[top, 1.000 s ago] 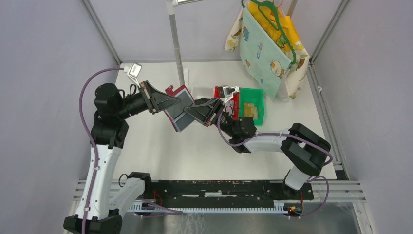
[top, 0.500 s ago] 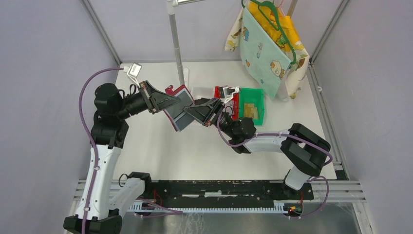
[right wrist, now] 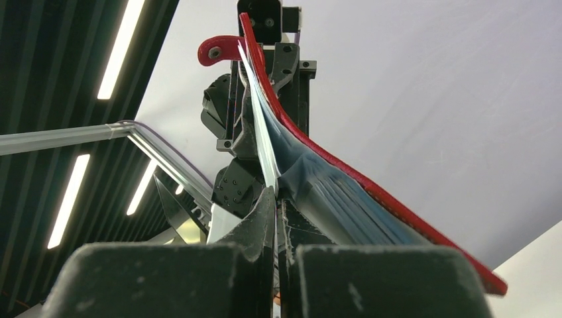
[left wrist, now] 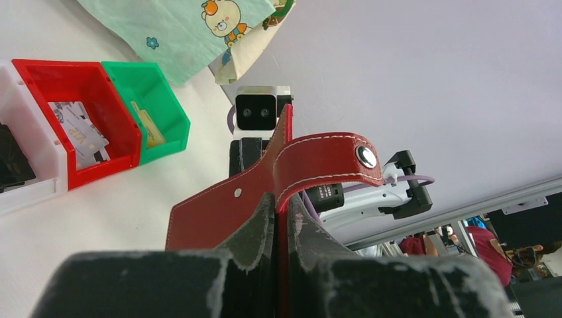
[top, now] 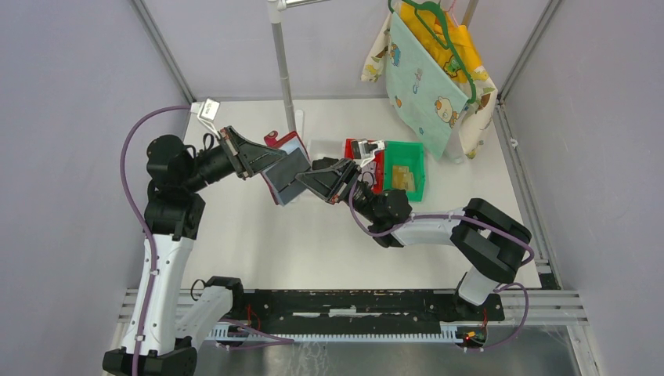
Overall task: Take the credit cards out of the card holder
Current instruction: Remove the credit card from the card holder.
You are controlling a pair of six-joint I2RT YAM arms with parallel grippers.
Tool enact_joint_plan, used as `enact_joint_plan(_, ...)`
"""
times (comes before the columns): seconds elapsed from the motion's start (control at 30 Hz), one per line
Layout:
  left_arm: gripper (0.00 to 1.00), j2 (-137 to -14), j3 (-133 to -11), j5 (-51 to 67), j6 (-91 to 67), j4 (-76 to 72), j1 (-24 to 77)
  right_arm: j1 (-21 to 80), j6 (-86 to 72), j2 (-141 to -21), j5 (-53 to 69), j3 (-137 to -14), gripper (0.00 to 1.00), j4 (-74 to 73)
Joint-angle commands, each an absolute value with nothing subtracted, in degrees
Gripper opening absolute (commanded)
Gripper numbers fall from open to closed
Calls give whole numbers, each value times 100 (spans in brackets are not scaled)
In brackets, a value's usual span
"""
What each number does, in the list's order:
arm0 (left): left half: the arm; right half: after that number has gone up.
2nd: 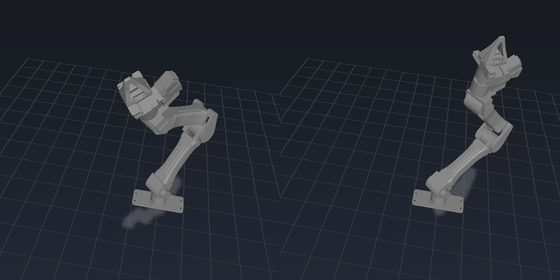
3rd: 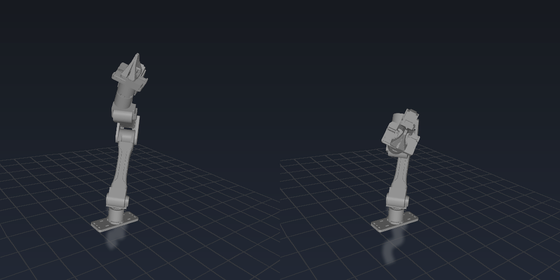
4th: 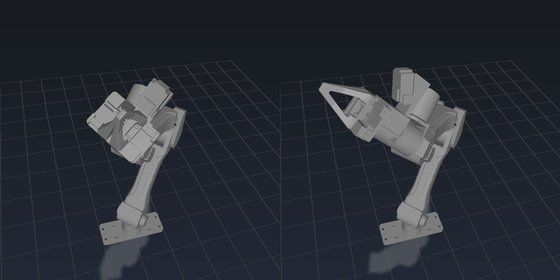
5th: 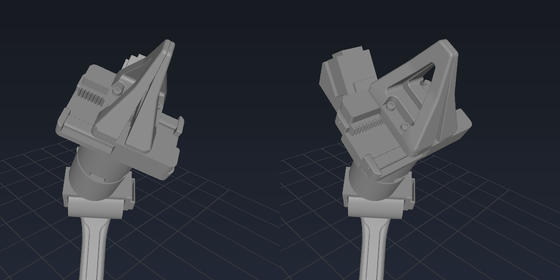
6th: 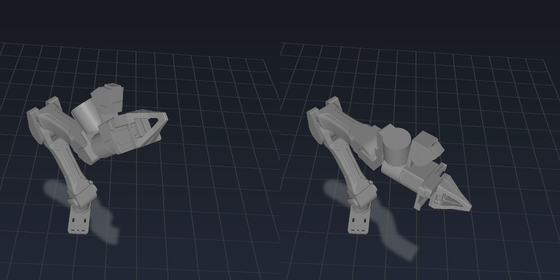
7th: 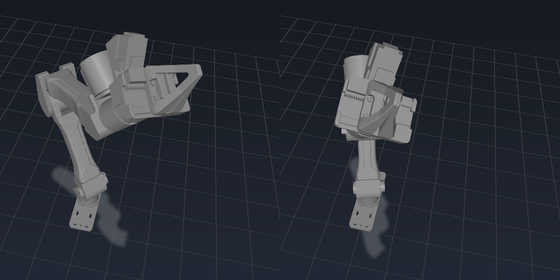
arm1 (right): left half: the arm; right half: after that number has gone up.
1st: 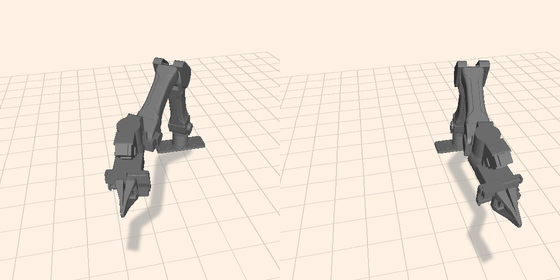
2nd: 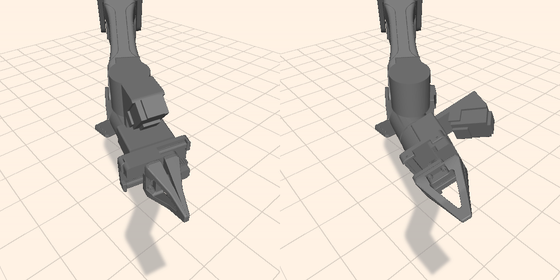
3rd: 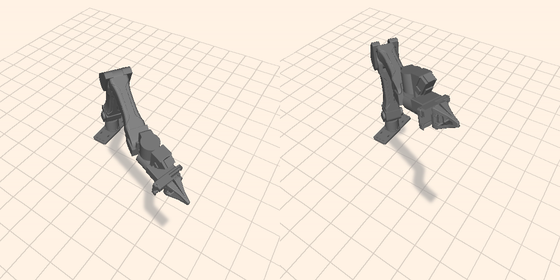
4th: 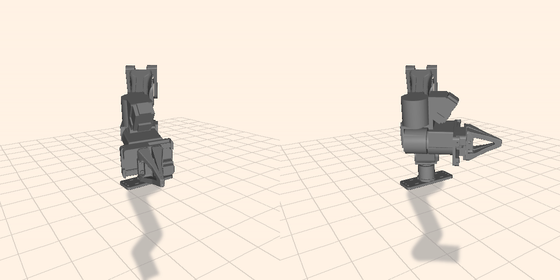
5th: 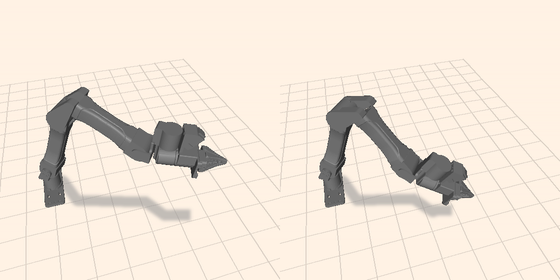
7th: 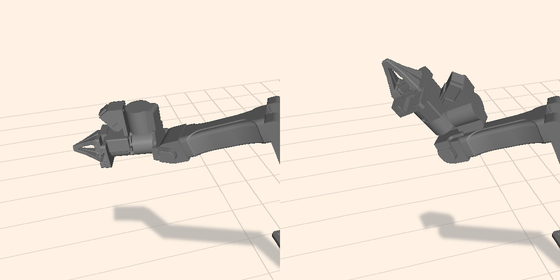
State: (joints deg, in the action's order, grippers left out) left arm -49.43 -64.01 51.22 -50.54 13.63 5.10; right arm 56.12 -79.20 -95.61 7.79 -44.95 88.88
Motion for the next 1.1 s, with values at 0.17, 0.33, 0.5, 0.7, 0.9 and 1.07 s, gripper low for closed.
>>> enact_joint_plan(0.17,2,-4809,-6724,5086,-5080,960,510,5643,-7861,-9554,713,-4262,0,11000)
enact_joint_plan(0.33,2,-4805,-6713,5046,-4719,1278,514,5645,-7883,-9604,711,-4430,0,11003)
enact_joint_plan(0.5,3,-4710,-6602,5051,-4103,1741,513,5659,-7886,-9609,728,-4554,0,11013)
enact_joint_plan(0.7,2,-4827,-6887,5027,-3832,1933,511,5684,-7926,-9618,694,-4383,0,11120)
enact_joint_plan(0.9,2,-5000,-7167,5001,-3948,1915,510,5687,-7918,-9554,723,-4334,0,11086)
enact_joint_plan(1.07,2,-4971,-7119,4973,-4128,1849,511,5684,-7947,-9618,714,-4545,13,11056)
